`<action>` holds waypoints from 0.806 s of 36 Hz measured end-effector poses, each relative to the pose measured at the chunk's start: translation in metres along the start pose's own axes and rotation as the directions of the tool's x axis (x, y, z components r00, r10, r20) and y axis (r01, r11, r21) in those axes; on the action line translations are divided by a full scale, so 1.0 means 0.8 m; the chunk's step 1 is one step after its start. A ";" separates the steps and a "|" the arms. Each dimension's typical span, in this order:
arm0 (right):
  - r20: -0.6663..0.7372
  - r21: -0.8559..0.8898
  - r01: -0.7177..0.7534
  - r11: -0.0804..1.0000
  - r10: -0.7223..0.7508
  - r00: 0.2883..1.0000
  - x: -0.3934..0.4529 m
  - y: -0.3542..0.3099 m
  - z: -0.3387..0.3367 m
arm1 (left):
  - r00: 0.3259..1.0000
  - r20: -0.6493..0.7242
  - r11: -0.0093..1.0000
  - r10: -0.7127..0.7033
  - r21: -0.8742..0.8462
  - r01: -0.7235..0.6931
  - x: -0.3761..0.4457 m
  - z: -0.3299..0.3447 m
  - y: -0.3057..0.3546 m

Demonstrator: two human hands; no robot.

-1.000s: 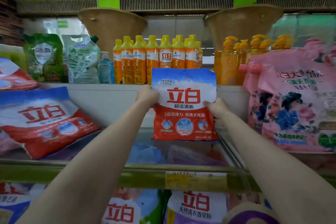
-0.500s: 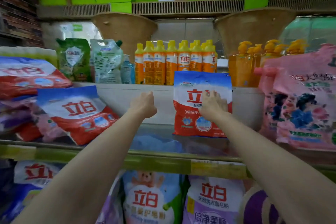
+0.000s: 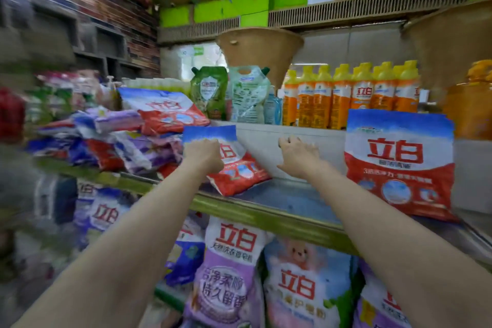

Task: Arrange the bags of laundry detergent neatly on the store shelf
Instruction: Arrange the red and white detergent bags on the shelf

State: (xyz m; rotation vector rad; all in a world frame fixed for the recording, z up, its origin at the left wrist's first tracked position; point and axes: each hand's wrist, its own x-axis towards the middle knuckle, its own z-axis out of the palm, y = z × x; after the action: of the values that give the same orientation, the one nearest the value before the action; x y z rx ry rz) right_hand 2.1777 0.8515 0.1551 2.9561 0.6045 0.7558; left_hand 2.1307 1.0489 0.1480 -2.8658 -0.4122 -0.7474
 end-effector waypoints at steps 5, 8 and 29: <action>-0.002 0.051 0.062 0.997 -0.062 0.998 0.011 -0.047 -0.002 | 0.997 -0.008 0.994 -0.073 0.079 0.073 -0.015 -0.008 -0.044; -0.026 0.040 0.106 0.994 -0.105 0.994 0.018 -0.067 0.000 | 0.992 -0.035 0.990 -0.124 0.065 0.126 -0.021 -0.008 -0.061; 0.037 0.065 0.151 0.986 -0.153 0.987 0.019 -0.068 0.039 | 0.918 0.289 0.918 -0.272 -0.208 0.337 -0.023 0.050 -0.011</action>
State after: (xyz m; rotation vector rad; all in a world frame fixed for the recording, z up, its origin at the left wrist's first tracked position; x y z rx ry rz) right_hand 2.1849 0.9095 0.1275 2.9298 0.8541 0.6713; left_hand 2.1306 1.0614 0.1049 -3.1955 -0.8806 -0.5024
